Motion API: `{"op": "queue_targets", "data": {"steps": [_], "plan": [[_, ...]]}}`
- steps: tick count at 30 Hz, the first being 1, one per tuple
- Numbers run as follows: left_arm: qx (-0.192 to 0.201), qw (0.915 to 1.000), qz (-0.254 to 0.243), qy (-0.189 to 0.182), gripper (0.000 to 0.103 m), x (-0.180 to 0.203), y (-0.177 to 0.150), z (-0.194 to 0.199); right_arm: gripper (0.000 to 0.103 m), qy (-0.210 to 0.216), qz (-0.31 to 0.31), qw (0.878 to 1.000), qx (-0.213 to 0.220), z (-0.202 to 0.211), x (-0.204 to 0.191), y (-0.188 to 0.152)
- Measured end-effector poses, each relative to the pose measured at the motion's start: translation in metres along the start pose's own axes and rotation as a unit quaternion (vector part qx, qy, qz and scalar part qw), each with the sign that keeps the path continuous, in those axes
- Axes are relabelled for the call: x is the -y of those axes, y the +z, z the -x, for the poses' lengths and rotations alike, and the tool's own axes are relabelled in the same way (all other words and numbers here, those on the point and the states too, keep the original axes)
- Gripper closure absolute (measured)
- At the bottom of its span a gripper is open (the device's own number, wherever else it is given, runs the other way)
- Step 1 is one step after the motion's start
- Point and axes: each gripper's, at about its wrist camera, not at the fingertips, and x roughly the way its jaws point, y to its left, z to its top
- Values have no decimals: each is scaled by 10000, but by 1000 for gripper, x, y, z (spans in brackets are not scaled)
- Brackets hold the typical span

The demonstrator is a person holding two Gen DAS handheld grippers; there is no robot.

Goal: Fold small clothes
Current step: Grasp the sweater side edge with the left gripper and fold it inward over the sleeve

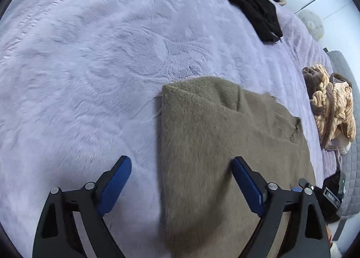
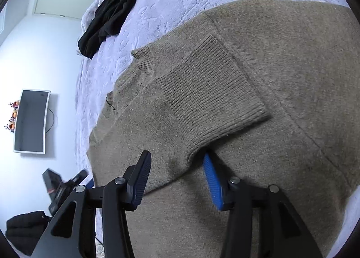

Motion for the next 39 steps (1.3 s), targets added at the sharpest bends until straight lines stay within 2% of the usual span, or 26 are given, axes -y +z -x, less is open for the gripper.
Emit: {"op": "queue_targets", "data": {"steps": [1,2,3,4,5,6,9,11,13,15,16,17,18,19,20,21,22,23,25,27,30,34,36,37,39], "plan": [[15,9999,61,-86,14,-1,3,-3,51,74,-88,9999,15,2,4,-1],[34,9997,157,-175,27,-2,6,-5,51,160,-226,9996,34,1,9,3],[22,9994,234,-257,45,-3,9,-6,52,241,-402,9989,48,1,15,3],[13,9986,277,-442,58,-2,9,-6,57,257,-553,9981,39,1,19,4],[-14,9982,267,-540,74,3,11,-6,85,172,-594,9981,19,1,17,4],[49,9989,171,-431,74,10,12,-3,96,26,-533,9986,-3,3,13,6],[384,9975,-578,88,78,36,7,16,97,61,85,9996,249,22,-12,8],[528,9929,-918,541,78,43,5,19,97,-131,436,9984,347,34,-20,5],[539,9903,-905,906,78,36,8,13,97,-323,365,9983,307,35,-8,2],[491,9919,-652,974,76,23,10,11,97,-387,71,9991,166,27,13,-1],[486,9929,-561,925,71,18,10,12,96,-371,-36,9993,70,21,21,-4],[523,9922,-527,997,54,16,9,17,96,-319,-98,9994,38,18,26,-7],[588,9902,-571,1134,43,17,8,21,96,-278,-130,9995,73,21,29,-9],[651,9884,-669,1200,43,17,6,26,94,-254,-160,9995,102,23,29,-10],[626,9884,-795,1134,43,16,2,32,93,-291,-179,9994,85,26,28,-11],[538,9896,-848,1026,43,15,-1,36,87,-325,-167,9993,58,28,28,-12],[404,9918,-845,864,43,12,-6,38,78,-356,-123,9993,9,32,25,-14],[200,9946,-803,627,40,10,-12,38,64,-361,-70,9993,-27,35,22,-15],[-243,9972,-695,96,37,5,-28,33,52,-254,55,9996,-100,40,13,-21],[-605,9957,-613,-329,37,3,-43,23,52,1,78,9996,-288,38,5,-31],[-994,9901,-393,-911,37,-1,-61,5,52,156,216,9978,-611,31,-4,-54],[-949,9863,32,-1351,40,-9,-61,-1,52,284,370,9944,-953,17,-14,-79],[-835,9868,211,-1368,84,-16,-58,8,52,296,398,9933,-1047,11,-18,-84],[-741,9878,188,-1356,84,-15,-57,14,52,310,400,9931,-1060,11,-20,-86],[-426,9935,-187,-1040,87,-8,-56,29,52,365,397,9933,-1027,14,-22,-89]]}}
